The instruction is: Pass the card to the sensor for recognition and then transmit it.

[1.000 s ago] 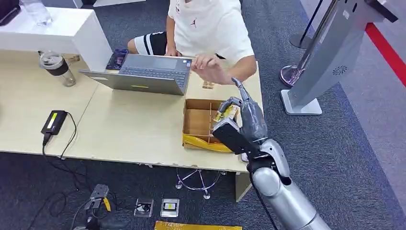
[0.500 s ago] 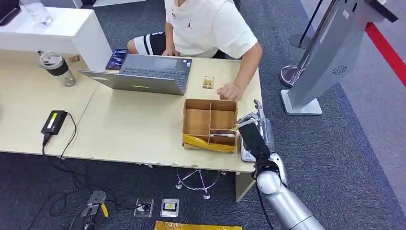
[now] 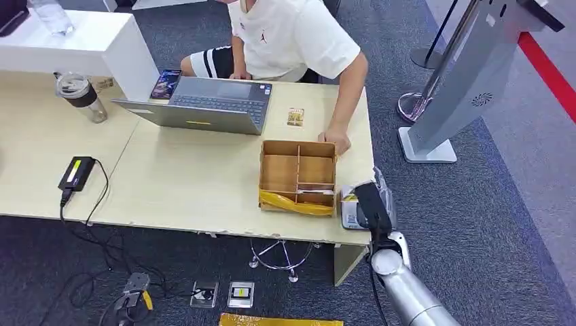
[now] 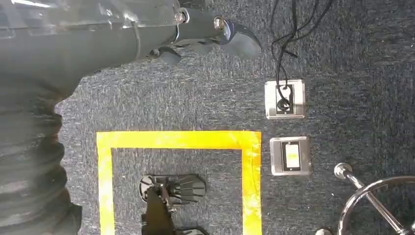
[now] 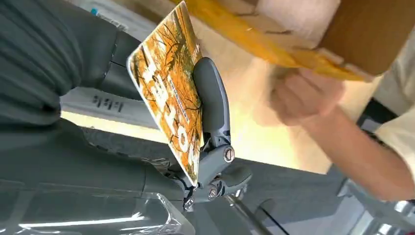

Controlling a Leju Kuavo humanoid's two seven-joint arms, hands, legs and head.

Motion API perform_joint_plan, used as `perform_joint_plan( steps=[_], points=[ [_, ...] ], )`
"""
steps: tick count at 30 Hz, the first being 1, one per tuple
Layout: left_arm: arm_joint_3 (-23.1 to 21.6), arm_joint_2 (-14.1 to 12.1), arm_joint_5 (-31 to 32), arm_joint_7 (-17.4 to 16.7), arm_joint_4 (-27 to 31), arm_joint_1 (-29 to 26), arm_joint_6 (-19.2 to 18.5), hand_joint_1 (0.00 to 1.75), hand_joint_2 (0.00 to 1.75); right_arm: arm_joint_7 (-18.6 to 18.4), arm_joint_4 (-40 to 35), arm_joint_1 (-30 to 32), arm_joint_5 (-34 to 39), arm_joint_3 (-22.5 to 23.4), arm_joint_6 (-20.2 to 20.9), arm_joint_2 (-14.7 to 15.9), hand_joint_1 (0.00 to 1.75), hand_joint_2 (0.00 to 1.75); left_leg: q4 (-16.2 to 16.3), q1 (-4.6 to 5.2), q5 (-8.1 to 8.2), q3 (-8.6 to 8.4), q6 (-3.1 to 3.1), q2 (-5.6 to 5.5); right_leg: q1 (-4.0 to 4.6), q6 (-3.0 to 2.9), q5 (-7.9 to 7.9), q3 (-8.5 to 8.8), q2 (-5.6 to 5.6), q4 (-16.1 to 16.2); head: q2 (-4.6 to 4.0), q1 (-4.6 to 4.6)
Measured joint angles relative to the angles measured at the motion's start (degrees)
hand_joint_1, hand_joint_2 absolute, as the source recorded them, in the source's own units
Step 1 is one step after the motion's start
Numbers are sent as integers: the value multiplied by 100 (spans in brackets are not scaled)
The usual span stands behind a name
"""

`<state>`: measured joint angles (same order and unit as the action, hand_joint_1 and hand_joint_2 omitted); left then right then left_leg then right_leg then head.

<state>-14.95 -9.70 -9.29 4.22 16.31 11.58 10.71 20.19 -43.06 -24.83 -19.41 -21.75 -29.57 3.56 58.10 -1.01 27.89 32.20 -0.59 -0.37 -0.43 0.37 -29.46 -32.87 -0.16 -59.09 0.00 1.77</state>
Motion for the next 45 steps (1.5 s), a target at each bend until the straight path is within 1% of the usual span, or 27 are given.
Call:
perform_joint_plan(
  steps=[5, 9, 16, 25, 29, 33, 35, 38, 42, 43, 44, 45],
  points=[
    [2, 2, 92, 0, 0, 12, -13, 0, 175, 61, 267, 10, 309, 74, -83, 2, 175, 175, 0, 0, 0, -1, 0, 3, 0, 0, 0, -2, 3, 0, 0, 0],
    [2, 2, 123, -7, 0, 16, -11, 0, 175, 90, 411, 21, 523, 120, -42, 11, 175, 175, 0, 0, 0, -1, 0, 6, 0, 0, 0, -3, 12, 0, 0, 2],
    [2, 4, 177, -7, 0, 21, -13, 0, 175, 164, 626, 54, 652, 210, -59, 13, 175, 175, 0, 0, 0, -2, 0, 12, 0, 0, 0, -4, 15, 0, 0, 2],
    [2, 7, 186, -9, 0, 20, -13, 0, 175, 182, 695, 65, 604, 210, -90, 13, 175, 175, 0, 0, 0, -3, 0, 17, 0, 1, 1, -2, 17, 0, 0, 2],
    [2, 7, 147, -9, 0, 5, -15, 0, 175, 234, 713, 60, 734, 210, -48, 13, 175, 175, 0, 0, 0, -3, 0, 16, 0, 2, 2, -1, 17, 0, 0, 2],
    [2, 7, 101, 11, 0, -13, -28, 0, 175, 280, 651, 29, 1087, 225, 61, 13, 175, 175, 0, 0, 0, -3, 0, 16, 0, 2, 3, 1, 16, 0, 0, 2],
    [2, 7, 83, 44, 0, -31, -24, 0, 175, 225, 452, 24, 1264, 276, 57, 20, 175, 175, 0, 0, 0, -3, 0, 16, -1, 2, 5, 2, 16, -2, 0, 2],
    [2, 9, 35, 94, -2, -56, 0, 0, 175, 131, -182, -3, 1393, 424, -136, 24, 175, 175, 0, 0, 0, -3, 0, 16, -1, 0, 6, 2, 16, -3, 0, 0],
    [2, 20, 48, 120, -11, -65, 0, 0, 175, -269, -1288, -151, 1040, 590, -280, 11, 175, 175, 0, 0, -1, -3, 0, 14, -1, 0, 6, 1, 14, -3, 0, 2],
    [2, 20, 73, 120, -11, -64, -4, 0, 175, -297, -1465, -227, 990, 617, -280, 9, 175, 175, 0, 0, -2, -3, 0, 14, -1, 1, 7, 1, 14, -4, 0, 2],
    [2, 24, 96, 120, -13, -61, -18, 0, 175, -297, -1902, -344, 877, 695, -265, 2, 175, 175, 1, 0, -5, -3, 3, 15, -1, 1, 8, -2, 15, -3, 0, 2],
    [0, 26, 111, 120, -13, -57, -24, 0, 175, -289, -2178, -449, 831, 747, -236, 2, 175, 175, 1, 0, -7, -3, 3, 15, -1, 1, 8, -1, 14, -3, 0, -2]
  ],
)
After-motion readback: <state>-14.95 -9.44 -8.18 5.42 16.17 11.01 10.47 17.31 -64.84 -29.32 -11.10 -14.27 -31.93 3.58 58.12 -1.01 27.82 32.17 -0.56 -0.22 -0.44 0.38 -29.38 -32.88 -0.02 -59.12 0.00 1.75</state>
